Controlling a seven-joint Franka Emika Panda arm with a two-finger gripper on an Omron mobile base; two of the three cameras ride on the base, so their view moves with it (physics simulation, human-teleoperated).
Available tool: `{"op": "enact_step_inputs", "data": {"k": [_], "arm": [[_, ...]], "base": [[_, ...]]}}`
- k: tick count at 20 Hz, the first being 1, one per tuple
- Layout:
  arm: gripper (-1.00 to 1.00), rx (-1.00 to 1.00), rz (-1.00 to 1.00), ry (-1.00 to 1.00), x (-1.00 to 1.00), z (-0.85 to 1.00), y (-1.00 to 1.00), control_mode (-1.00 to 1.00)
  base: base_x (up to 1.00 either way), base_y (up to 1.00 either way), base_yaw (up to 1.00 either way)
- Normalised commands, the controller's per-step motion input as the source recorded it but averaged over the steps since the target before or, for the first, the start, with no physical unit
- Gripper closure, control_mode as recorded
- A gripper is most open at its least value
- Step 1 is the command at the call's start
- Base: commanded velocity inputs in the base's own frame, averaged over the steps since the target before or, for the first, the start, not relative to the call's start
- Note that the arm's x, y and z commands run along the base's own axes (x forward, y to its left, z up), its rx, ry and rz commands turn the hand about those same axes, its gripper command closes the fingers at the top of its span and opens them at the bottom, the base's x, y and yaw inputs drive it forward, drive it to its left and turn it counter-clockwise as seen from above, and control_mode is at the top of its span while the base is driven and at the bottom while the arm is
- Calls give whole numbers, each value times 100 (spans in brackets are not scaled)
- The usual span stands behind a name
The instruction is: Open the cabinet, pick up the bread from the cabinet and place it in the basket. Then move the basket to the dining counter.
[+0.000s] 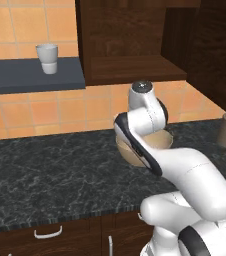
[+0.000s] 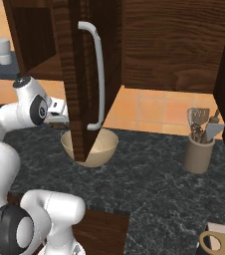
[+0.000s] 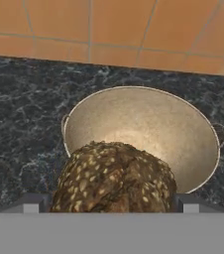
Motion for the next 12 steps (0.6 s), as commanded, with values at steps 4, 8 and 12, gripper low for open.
{"op": "enact_step_inputs", "data": {"k": [4, 8, 12], "arm": [[100, -4, -3, 22, 51, -87, -9, -100], [100, 0, -4, 27, 70, -54, -19, -100], [100, 0, -11, 30, 73, -39, -37, -100]], "base": [[0, 0, 0], [0, 0, 0], [0, 0, 0]]}}
